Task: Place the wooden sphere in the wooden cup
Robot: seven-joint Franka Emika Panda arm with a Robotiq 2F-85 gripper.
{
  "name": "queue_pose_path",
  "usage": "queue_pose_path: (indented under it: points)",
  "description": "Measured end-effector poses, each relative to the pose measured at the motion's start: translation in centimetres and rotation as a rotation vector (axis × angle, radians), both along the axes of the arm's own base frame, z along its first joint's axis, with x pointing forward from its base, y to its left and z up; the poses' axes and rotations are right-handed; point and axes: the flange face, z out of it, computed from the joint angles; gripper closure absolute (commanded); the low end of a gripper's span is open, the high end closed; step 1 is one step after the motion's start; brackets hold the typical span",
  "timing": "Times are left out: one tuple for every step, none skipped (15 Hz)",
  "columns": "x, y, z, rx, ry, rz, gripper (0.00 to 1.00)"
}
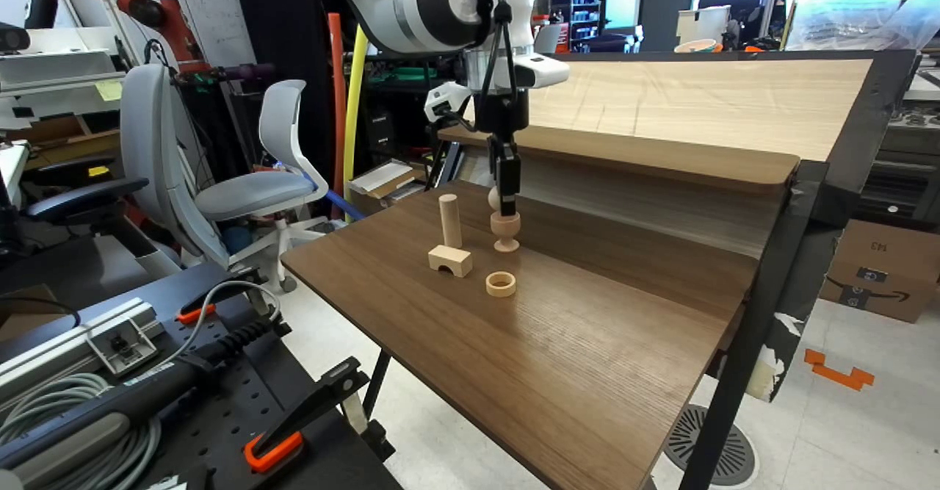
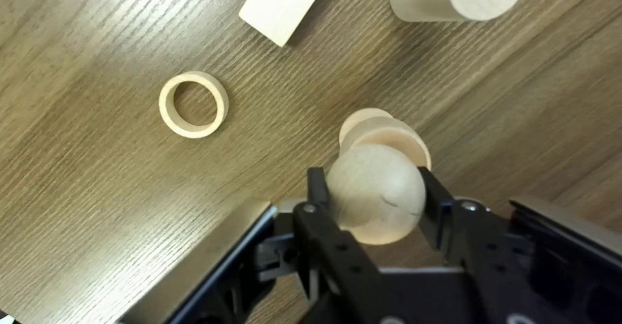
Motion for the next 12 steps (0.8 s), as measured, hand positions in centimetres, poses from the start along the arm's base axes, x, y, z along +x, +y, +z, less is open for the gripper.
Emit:
queue_pose_path:
  points:
    - [0.1,0.0,-0.1,0.0,-0.001,-0.002,0.79]
    - [0.2,0.0,-0.2,-0.001,-0.002,-0.004,0.79]
    - [0.3,0.0,-0.3,-0.001,-0.002,-0.006,0.79]
    - [0.4,0.0,-0.4,-0.002,-0.002,-0.007,0.79]
    - [0.4,0.1,-0.5,-0.002,-0.002,-0.01,0.79]
    - [0.5,0.1,-0.6,-0.002,-0.003,-0.013,0.79]
    - [0.7,0.1,-0.7,-0.003,-0.004,-0.015,0.79]
    - [0.8,0.1,-0.8,-0.003,-0.004,-0.016,0.79]
    - [0.9,0.1,-0.9,-0.004,-0.005,-0.017,0.79]
    - [0.9,0.1,-1.0,-0.004,-0.006,-0.018,0.62]
    - [1.0,0.2,-1.0,-0.004,-0.007,-0.017,0.29]
    - [1.1,0.2,-1.0,-0.004,-0.009,-0.016,0.28]
